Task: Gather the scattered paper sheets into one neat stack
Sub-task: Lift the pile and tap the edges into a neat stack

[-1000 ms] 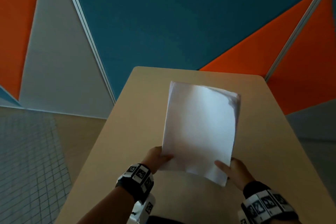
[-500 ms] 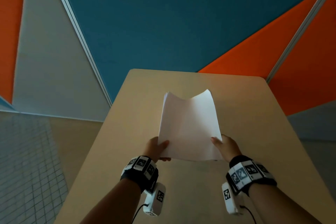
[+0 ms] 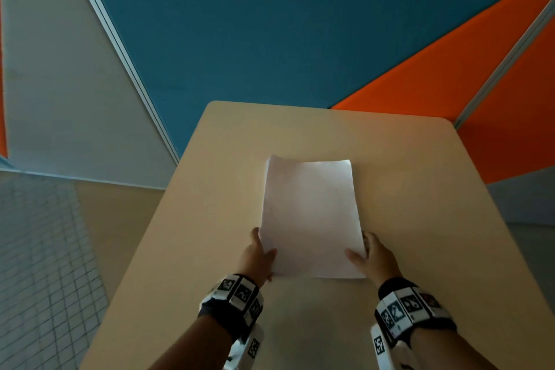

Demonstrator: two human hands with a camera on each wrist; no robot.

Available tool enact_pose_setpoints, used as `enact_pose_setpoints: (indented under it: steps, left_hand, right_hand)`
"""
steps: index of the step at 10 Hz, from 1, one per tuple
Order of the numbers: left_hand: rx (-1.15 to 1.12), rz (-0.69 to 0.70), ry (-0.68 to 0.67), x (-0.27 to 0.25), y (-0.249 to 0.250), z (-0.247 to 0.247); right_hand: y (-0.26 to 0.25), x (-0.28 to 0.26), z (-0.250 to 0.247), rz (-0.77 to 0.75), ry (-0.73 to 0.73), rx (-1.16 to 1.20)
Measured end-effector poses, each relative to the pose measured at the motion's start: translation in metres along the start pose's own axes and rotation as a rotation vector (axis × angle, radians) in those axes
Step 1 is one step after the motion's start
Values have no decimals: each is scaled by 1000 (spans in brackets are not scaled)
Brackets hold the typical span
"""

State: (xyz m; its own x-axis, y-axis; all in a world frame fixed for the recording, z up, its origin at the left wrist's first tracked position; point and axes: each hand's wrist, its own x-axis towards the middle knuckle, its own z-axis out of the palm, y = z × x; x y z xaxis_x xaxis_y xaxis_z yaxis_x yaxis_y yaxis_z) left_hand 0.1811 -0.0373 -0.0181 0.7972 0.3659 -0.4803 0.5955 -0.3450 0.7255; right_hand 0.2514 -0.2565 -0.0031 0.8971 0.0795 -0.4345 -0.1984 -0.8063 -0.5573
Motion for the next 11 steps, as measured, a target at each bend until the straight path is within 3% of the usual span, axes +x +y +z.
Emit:
enact_pose_setpoints:
  steps: [1, 2, 7, 10, 11]
  left_hand:
    - [238, 66, -34, -10, -2, 1]
    - [386, 45, -71, -22, 2, 0]
    - [538, -14, -60, -23, 12, -2]
    - [572, -10, -81, -29, 16, -4]
    - [612, 34, -60, -35, 11, -11]
  right_hand:
    - [7, -7, 0, -73, -56, -83]
    - [13, -12, 4, -140, -56, -126]
    - [13, -13, 10, -75, -36, -294]
    - [11, -20, 9, -47, -42, -268]
    - [11, -26, 13, 6, 56, -142]
